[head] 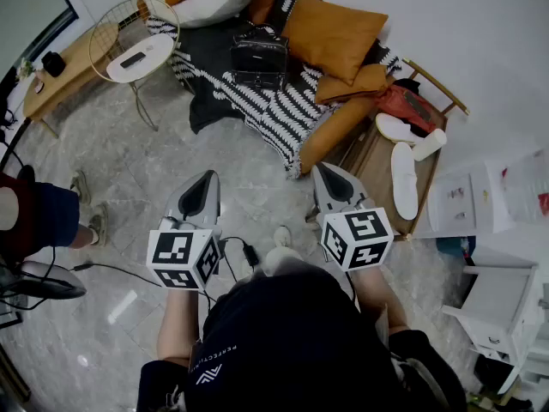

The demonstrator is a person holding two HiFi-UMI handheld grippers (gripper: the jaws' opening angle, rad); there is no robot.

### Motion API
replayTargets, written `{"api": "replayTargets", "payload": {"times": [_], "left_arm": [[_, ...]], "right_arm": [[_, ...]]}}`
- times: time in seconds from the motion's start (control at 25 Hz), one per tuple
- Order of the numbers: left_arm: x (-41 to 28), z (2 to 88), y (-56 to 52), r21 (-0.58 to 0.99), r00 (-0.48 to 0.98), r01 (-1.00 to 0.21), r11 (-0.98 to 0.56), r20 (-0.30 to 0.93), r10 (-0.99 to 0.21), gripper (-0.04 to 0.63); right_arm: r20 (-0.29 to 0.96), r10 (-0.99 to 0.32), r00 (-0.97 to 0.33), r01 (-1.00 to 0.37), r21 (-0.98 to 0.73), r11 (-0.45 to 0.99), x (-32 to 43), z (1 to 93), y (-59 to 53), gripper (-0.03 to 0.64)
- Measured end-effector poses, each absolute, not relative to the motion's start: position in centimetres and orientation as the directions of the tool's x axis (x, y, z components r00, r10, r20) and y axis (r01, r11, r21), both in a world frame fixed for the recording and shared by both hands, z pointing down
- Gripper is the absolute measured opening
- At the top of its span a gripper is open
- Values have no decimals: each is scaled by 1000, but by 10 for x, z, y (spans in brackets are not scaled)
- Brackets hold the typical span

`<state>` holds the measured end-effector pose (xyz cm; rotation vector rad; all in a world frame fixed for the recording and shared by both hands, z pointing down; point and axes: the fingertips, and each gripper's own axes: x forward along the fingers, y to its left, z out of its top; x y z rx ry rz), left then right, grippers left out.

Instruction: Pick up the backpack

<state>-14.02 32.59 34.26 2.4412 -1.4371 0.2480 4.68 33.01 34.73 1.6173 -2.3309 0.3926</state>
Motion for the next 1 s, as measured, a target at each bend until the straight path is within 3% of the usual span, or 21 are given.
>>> {"api": "replayTargets", "payload": {"times": [1.0], "left_arm": [[-44, 359, 255, 146, 416, -909, -390, 336, -845, 7]], "right_arm": [[412, -806, -424, -904, -147, 401, 139, 377, 240, -5]]}}
